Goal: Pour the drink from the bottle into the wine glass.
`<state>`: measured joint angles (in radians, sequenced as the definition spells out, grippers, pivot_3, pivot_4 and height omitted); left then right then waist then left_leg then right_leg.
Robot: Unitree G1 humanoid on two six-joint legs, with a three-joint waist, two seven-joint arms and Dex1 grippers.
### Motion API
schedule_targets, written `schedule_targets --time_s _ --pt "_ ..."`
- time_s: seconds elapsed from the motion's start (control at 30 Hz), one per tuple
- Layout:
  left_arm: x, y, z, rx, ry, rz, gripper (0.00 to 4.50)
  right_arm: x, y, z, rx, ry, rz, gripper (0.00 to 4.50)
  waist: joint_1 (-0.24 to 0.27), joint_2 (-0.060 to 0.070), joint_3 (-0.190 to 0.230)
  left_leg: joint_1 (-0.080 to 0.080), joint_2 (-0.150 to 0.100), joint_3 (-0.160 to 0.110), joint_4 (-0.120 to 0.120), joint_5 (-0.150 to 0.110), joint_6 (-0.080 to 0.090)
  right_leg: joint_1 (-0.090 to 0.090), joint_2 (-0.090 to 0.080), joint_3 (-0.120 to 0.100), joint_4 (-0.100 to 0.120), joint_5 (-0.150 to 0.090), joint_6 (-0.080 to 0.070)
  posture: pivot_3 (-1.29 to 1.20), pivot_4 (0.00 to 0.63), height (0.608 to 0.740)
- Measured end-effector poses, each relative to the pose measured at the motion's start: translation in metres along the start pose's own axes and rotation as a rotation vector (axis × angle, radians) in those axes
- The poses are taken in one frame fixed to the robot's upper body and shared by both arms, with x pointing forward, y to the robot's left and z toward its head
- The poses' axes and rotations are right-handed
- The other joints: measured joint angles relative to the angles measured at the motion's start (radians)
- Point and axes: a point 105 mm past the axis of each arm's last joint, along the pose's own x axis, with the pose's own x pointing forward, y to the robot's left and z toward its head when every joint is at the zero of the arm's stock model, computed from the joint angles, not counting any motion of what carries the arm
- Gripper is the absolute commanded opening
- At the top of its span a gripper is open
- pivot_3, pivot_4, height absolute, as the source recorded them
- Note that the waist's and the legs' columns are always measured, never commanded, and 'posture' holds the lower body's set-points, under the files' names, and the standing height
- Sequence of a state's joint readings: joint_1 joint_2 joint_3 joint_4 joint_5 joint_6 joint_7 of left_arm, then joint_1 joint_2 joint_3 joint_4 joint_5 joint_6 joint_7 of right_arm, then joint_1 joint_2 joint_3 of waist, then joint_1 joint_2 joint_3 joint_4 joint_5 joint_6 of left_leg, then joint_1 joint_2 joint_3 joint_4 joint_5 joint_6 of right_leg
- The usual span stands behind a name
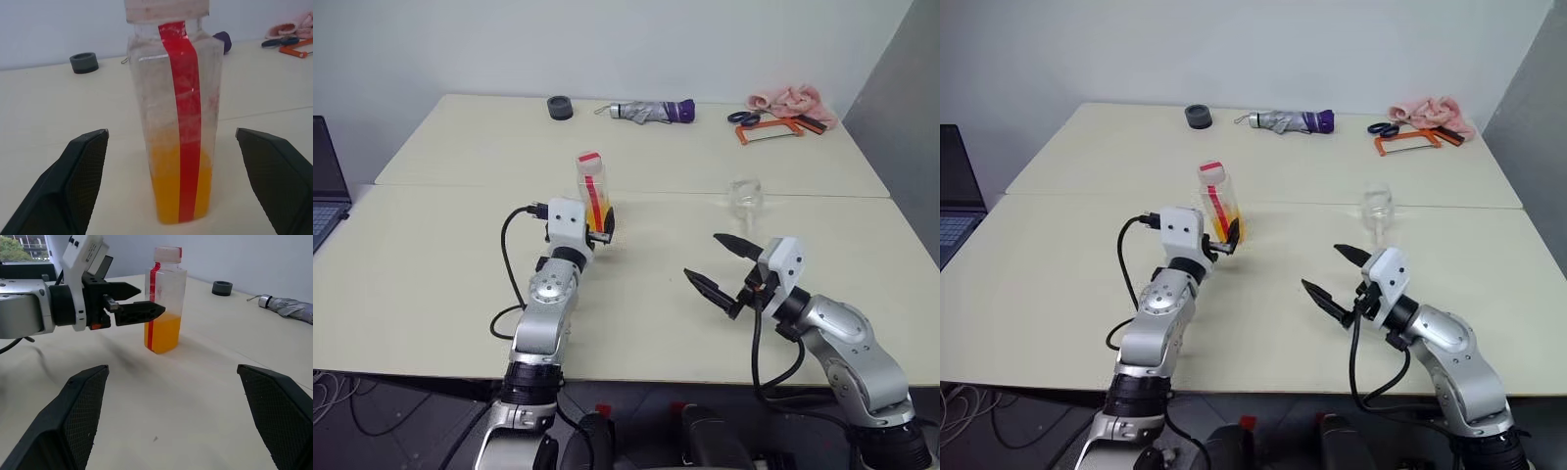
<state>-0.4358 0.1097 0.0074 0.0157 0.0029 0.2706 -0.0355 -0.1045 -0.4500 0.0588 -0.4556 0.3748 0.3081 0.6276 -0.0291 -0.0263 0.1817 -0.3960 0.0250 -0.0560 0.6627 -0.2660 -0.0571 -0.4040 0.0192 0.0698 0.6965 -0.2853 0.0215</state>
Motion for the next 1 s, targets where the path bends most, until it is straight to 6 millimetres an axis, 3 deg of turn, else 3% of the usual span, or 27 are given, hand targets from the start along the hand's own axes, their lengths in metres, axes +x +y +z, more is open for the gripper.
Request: schedule_targets --time_s 0.43,1.0 --pt "0.026 0.0 0.016 -0.002 -0.025 0.066 4.45 0.01 -0.002 0.013 -0.02 -0.004 0.024 4.5 0.0 0.0 0.0 -0.001 0.0 -0.001 0.0 0.0 0.0 0.0 0.0 -0.001 0.0 0.0 0.0 0.0 0.15 0.74" --pt "0.035 0.0 0.022 0.007 -0.024 0.072 4.45 0.012 -0.001 0.014 -0.015 -0.012 0.028 4.5 0.0 0.0 0.0 -0.001 0.0 -0.001 0.0 0.0 0.0 0.0 -0.001 -0.001 0.0 0.0 0.0 0.0 0.15 0.74"
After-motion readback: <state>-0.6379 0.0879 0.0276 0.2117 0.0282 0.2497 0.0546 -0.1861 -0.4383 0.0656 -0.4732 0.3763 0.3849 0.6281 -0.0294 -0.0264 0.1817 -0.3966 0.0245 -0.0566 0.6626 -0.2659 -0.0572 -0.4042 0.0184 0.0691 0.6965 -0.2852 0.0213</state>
